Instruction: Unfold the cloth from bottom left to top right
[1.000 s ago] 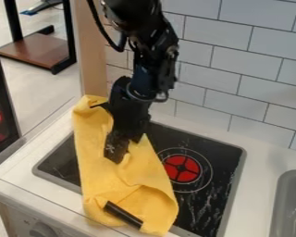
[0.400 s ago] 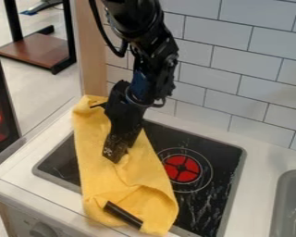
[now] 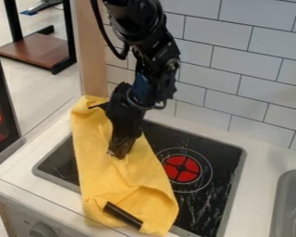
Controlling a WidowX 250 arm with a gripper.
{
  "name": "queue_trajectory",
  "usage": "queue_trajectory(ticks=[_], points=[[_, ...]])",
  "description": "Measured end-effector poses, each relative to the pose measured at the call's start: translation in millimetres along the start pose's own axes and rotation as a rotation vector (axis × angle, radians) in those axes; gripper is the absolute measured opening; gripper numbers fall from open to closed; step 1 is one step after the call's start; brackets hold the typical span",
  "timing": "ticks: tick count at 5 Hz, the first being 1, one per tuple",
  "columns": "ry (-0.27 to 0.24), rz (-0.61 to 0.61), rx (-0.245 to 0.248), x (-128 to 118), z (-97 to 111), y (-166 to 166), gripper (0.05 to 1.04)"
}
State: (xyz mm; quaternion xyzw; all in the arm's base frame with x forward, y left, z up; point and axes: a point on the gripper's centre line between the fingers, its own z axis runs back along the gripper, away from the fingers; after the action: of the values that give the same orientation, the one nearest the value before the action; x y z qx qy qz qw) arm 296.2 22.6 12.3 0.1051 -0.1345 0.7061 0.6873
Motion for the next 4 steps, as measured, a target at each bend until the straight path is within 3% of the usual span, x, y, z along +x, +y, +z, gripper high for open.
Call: queue_trajectory(ticks=[1,3,4], points=[[0.002,0.004,0.003,-2.3,-2.1,1.9,0.075],[0.03,-0.006,0.011,-7.0,-1.7,3.5,0.05],[0.069,-0.031,0.034,-11.7,3.3,5.4,0.05]])
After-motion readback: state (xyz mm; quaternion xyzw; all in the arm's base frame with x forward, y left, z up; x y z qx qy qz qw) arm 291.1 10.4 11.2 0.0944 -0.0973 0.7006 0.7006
